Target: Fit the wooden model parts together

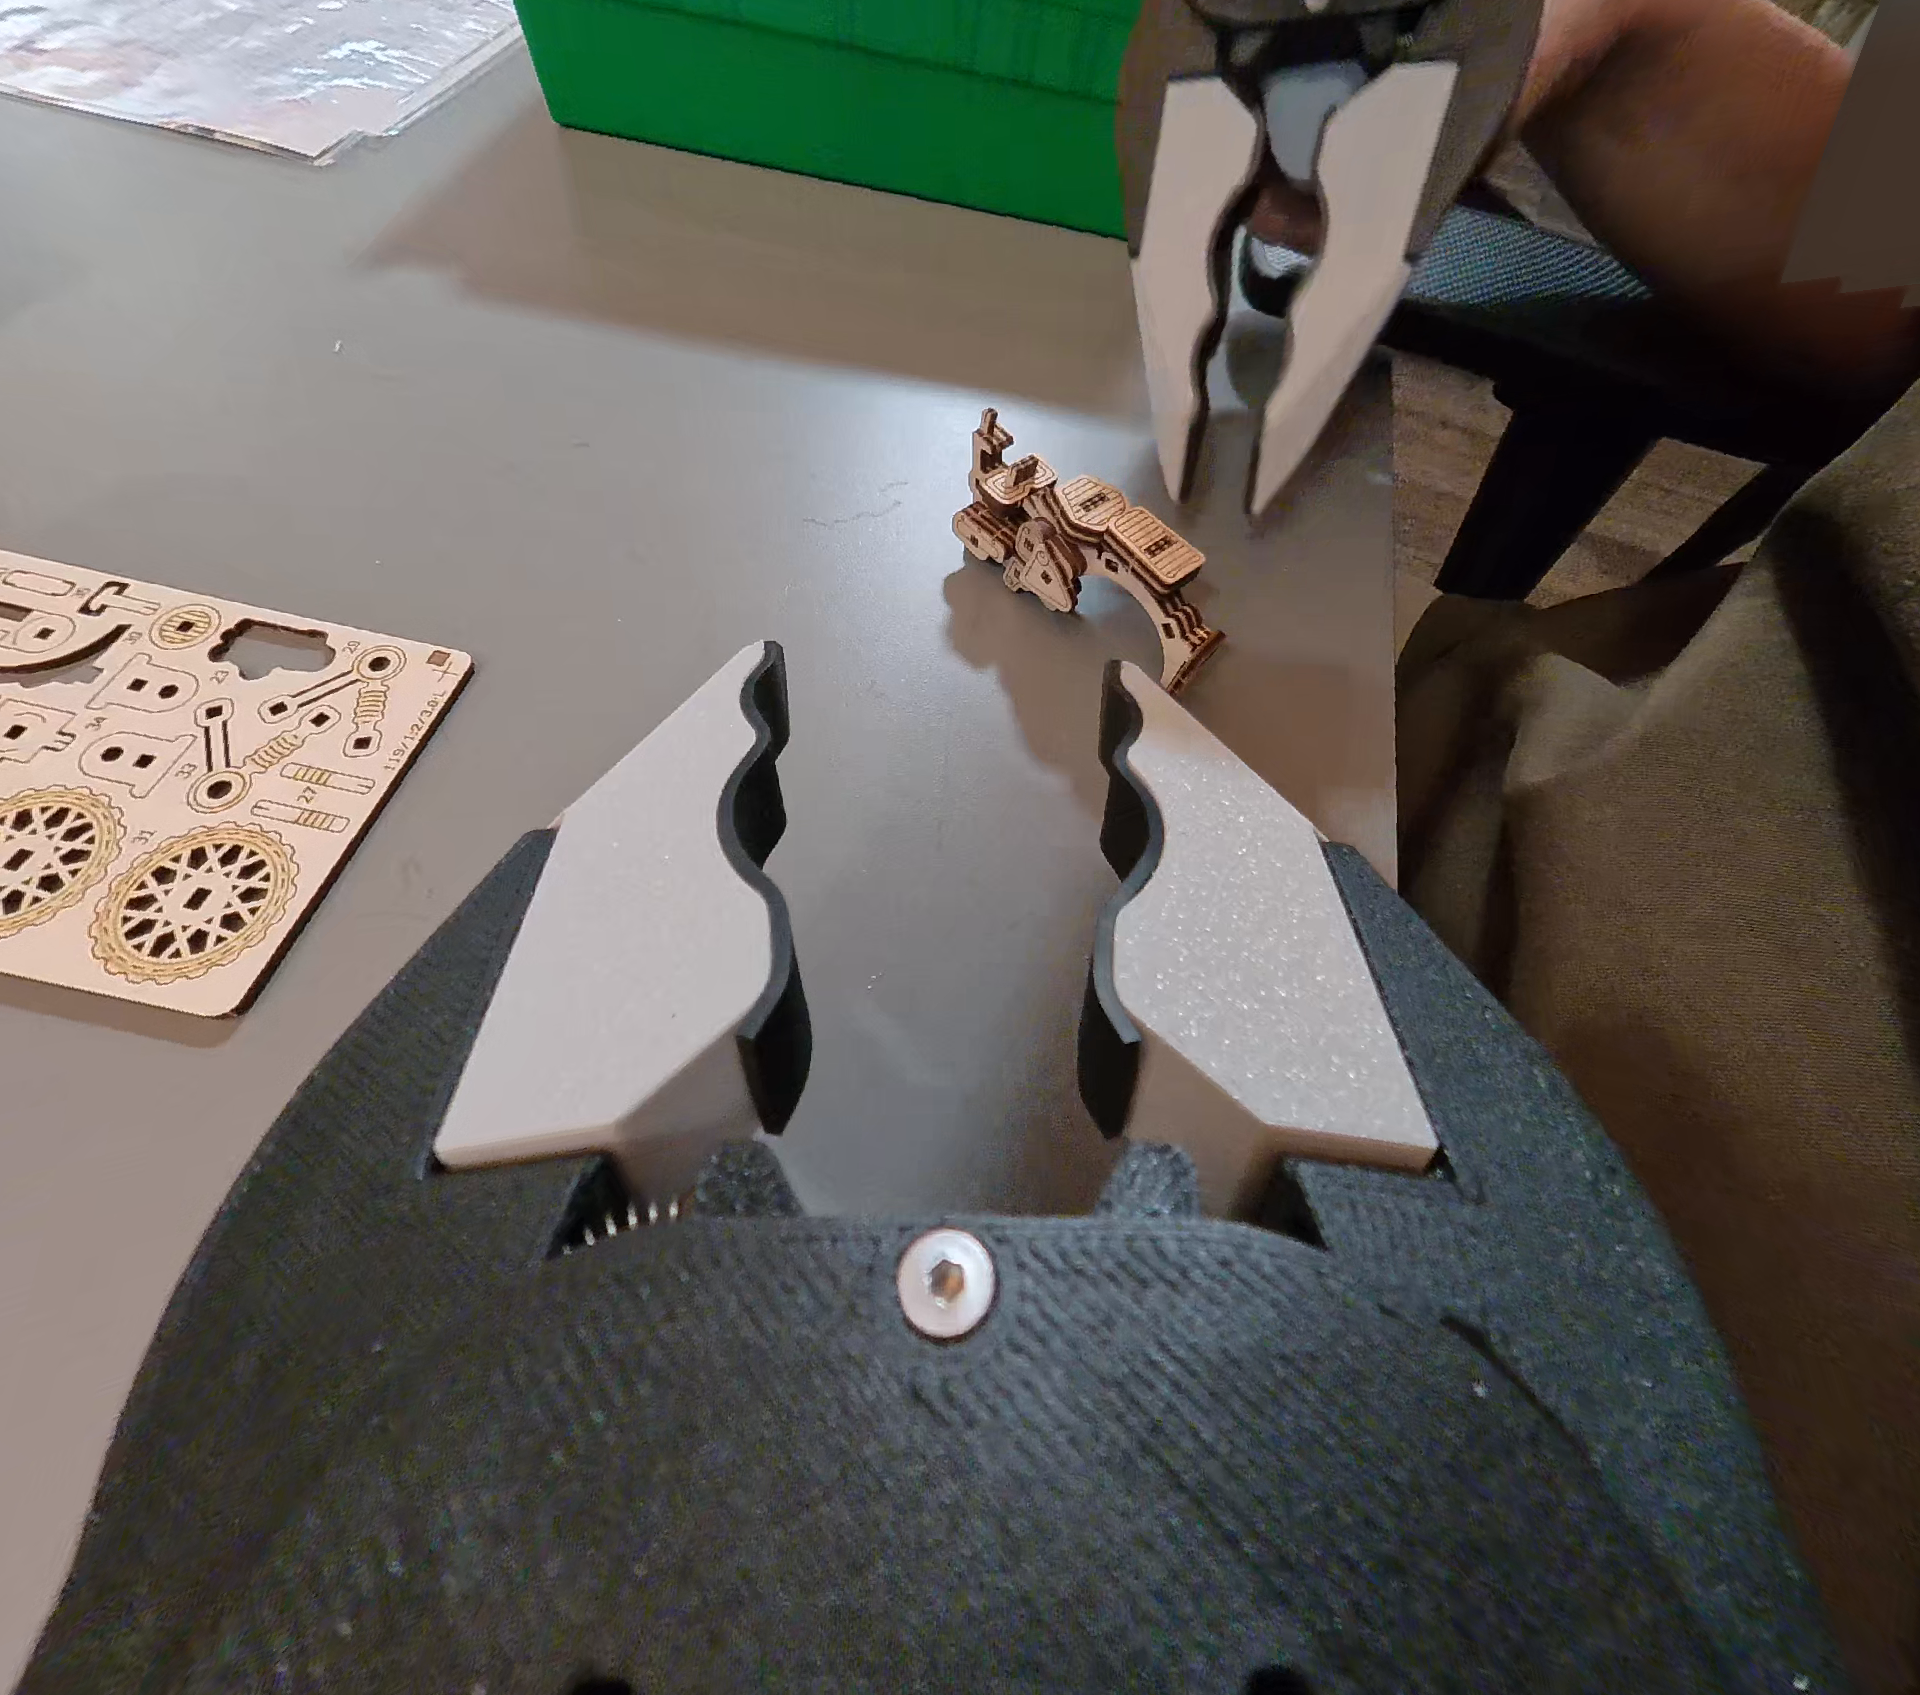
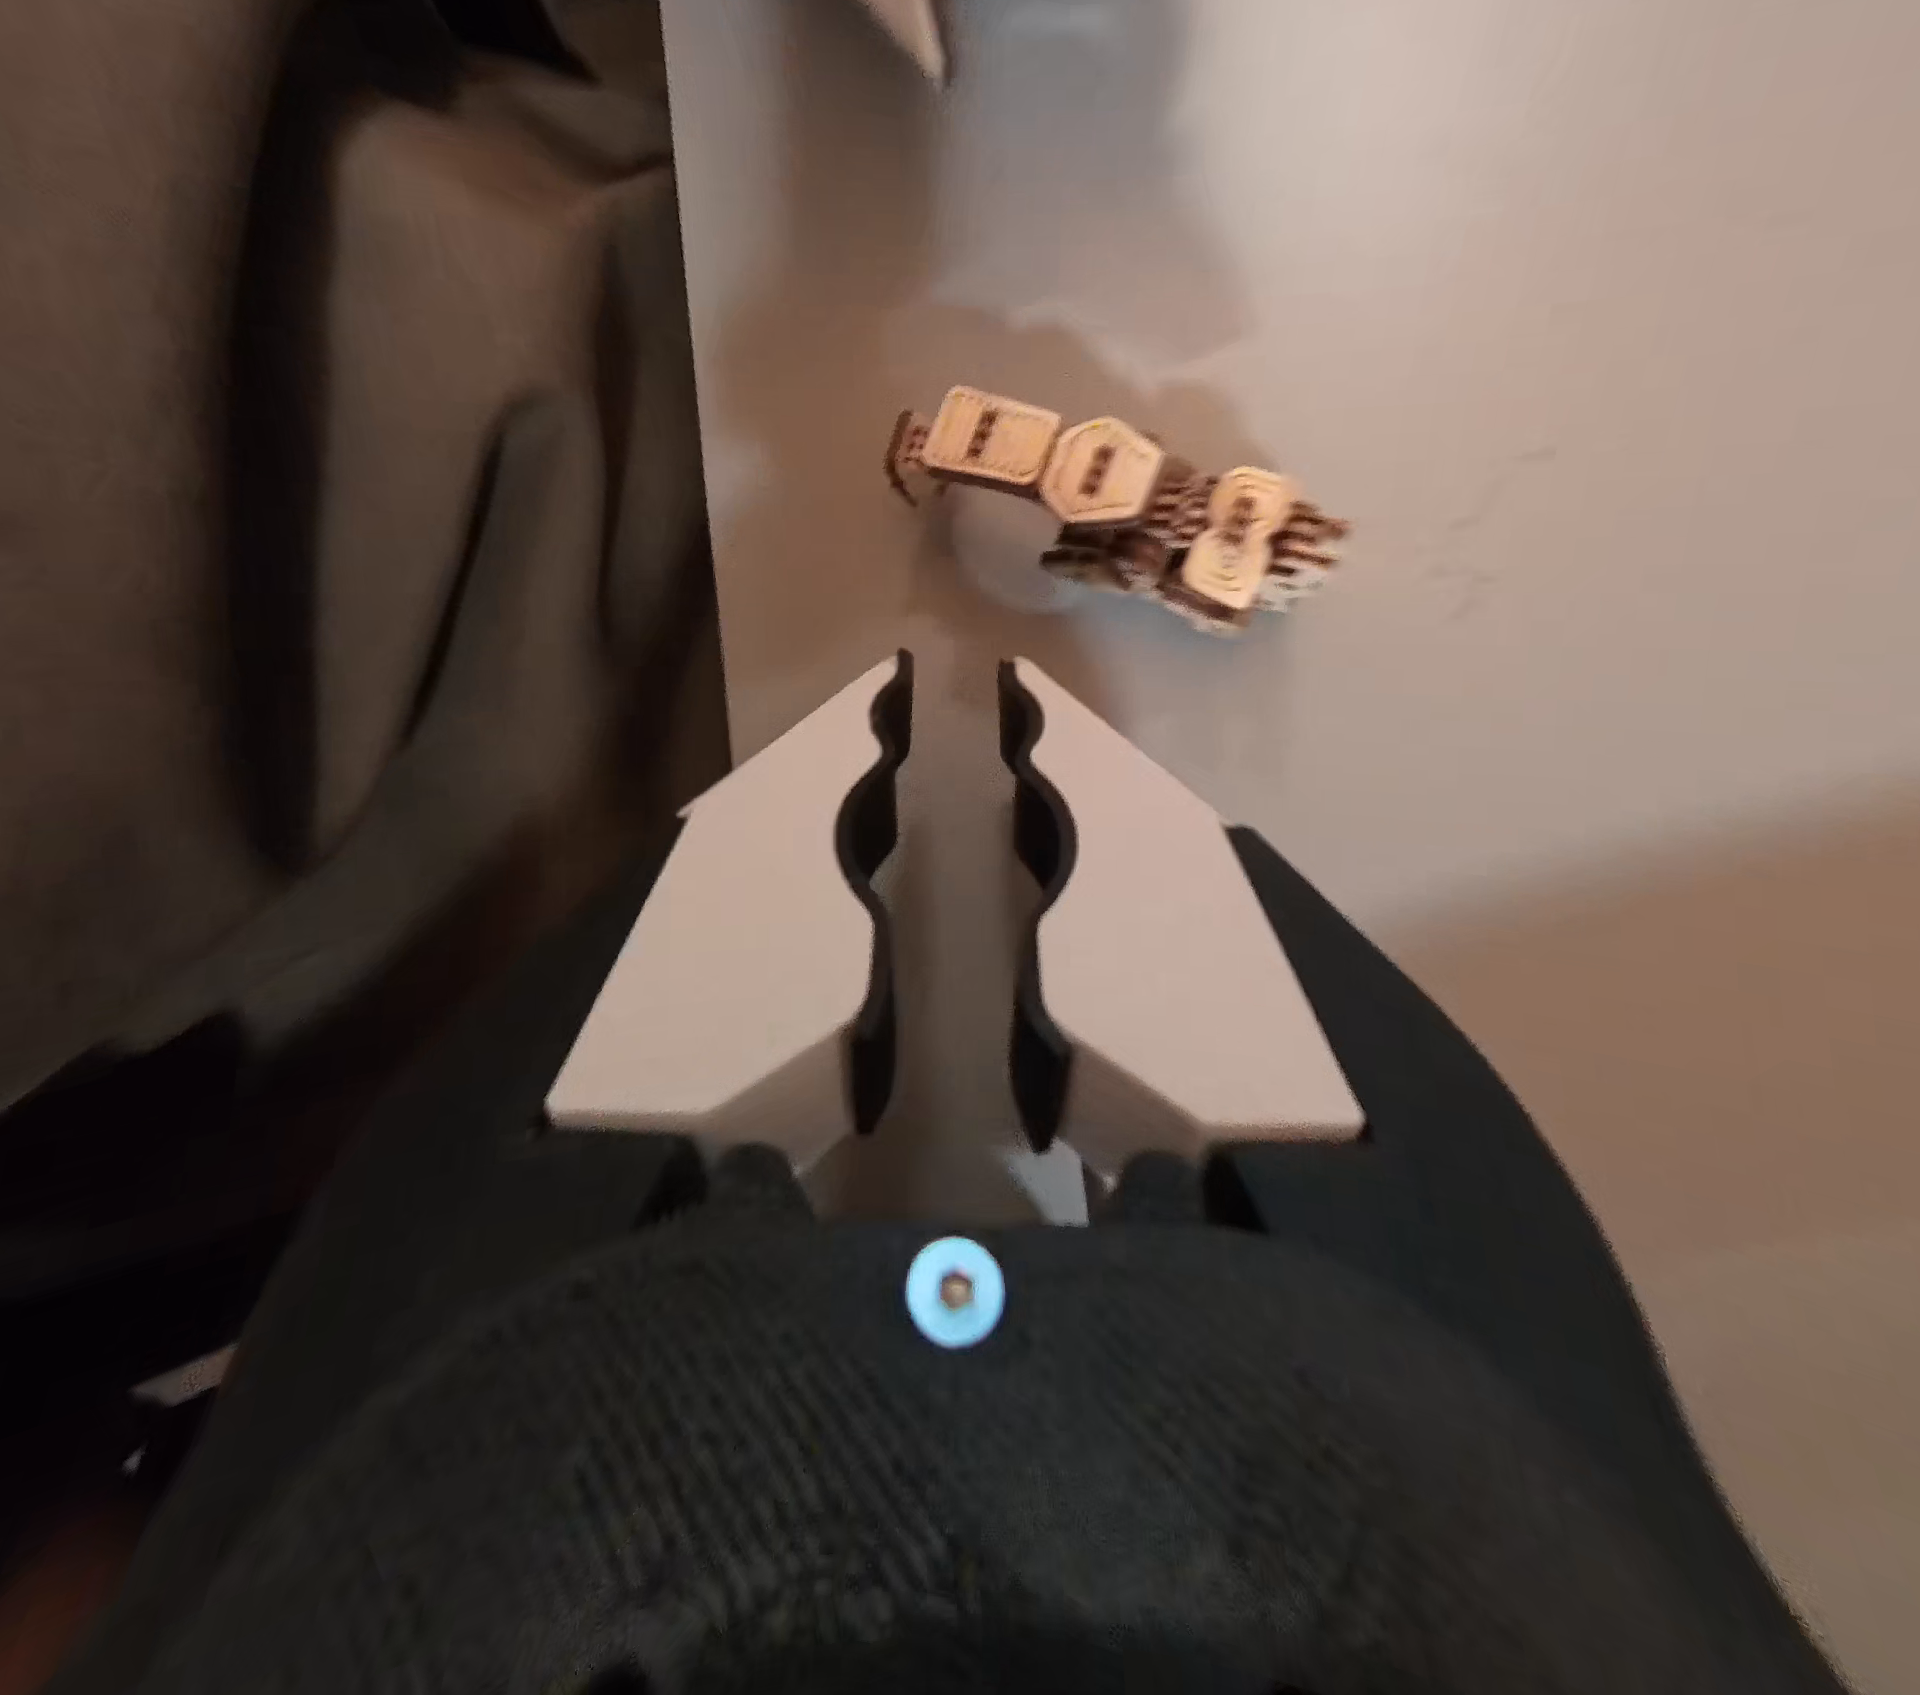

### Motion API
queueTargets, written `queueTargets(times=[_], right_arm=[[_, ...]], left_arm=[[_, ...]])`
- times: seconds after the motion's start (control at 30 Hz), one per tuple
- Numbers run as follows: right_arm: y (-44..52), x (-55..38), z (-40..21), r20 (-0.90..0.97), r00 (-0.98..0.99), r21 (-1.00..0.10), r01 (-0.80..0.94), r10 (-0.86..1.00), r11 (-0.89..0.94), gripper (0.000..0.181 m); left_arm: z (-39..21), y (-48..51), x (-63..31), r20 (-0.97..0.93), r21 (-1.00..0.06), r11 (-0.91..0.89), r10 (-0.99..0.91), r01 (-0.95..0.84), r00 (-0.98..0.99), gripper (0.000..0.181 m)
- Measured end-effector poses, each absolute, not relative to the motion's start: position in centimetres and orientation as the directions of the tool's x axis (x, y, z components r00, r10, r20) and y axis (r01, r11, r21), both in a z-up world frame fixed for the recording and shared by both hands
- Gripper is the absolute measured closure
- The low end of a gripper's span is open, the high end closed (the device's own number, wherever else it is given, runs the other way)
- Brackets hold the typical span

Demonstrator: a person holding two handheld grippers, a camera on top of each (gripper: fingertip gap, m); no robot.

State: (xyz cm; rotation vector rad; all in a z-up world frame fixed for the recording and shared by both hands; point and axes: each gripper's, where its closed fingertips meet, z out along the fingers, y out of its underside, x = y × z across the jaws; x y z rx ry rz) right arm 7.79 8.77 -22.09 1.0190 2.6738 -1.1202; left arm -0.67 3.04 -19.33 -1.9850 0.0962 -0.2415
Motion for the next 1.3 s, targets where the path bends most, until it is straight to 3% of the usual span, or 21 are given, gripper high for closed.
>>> queueTargets(times=[0.13, 0.2, 0.3, 0.43, 0.57, 0.83, 0.97, 1.3], right_arm=[[10.6, 5.0, -20.2, -0.204, -0.746, -0.723, 0.552, 0.634, 0.416, 0.164], [11.5, 3.6, -19.5, -0.118, -0.724, -0.773, 0.496, 0.679, 0.395, 0.155], [12.4, 1.9, -18.2, 0.011, -0.669, -0.841, 0.396, 0.743, 0.369, 0.128], [12.6, 1.4, -16.1, 0.143, -0.627, -0.904, 0.231, 0.766, 0.359, 0.124], [12.0, 2.1, -17.3, 0.207, -0.663, -0.870, 0.211, 0.719, 0.445, 0.128], [11.7, 3.0, -20.0, 0.123, -0.761, -0.835, 0.267, 0.637, 0.480, 0.133], [10.6, 3.0, -19.6, 0.031, -0.791, -0.868, 0.282, 0.611, 0.409, 0.130], [9.3, 3.0, -21.9, 0.076, -0.810, -0.807, 0.292, 0.581, 0.513, 0.124]], left_arm=[[-19.4, 3.0, -0.6, 0.116, -0.909, -0.416, -0.180, 0.032, 0.977, 0.123], [-19.4, 3.0, -0.5, 0.112, -0.909, -0.417, -0.182, 0.027, 0.977, 0.123], [-19.4, 3.0, -0.4, 0.104, -0.908, -0.419, -0.185, 0.018, 0.977, 0.123], [-19.6, 3.0, -0.2, 0.086, -0.906, -0.424, -0.192, -0.004, 0.978, 0.123], [-19.7, 3.0, 0.1, 0.064, -0.903, -0.429, -0.199, -0.028, 0.978, 0.123], [-19.8, 3.0, 0.1, 0.062, -0.899, -0.436, -0.199, -0.031, 0.978, 0.123], [-19.8, 3.0, 0.0, 0.067, -0.900, -0.435, -0.195, -0.025, 0.978, 0.123], [-19.8, 3.1, -0.2, 0.076, -0.899, -0.438, -0.187, -0.014, 0.979, 0.123]])
